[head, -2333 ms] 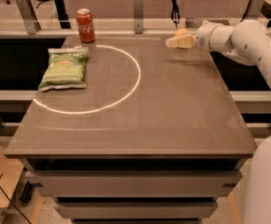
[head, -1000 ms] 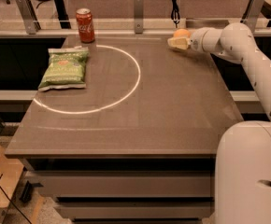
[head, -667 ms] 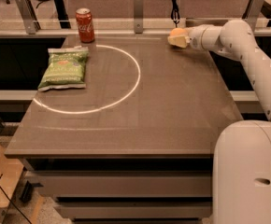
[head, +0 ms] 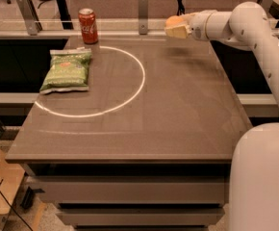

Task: Move orange near green jalapeno chip bag

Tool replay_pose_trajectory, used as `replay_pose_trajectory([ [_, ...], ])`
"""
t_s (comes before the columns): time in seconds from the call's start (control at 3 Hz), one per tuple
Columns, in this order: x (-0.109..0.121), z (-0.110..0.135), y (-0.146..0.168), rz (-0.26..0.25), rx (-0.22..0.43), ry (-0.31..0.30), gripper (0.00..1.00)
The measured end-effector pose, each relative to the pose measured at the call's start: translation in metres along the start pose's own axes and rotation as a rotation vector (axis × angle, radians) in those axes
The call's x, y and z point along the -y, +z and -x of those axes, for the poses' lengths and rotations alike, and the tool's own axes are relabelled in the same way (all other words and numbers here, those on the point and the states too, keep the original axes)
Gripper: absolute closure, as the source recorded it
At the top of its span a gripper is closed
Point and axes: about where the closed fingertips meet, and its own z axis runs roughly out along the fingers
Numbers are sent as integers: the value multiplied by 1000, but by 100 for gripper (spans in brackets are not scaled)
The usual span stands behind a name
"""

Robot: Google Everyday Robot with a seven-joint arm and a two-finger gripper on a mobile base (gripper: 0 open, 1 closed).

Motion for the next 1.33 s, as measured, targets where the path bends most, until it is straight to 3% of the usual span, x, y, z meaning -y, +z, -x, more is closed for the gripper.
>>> replay_pose_trajectory([
  [0.33,0,0,0,0,0,0,100],
  [0.67,-30,7,6,81,-2,-58,100],
  [1.0,-83,23,3,204,15,-158,100],
  [1.33,-160,25,-1,357,35,-245,100],
])
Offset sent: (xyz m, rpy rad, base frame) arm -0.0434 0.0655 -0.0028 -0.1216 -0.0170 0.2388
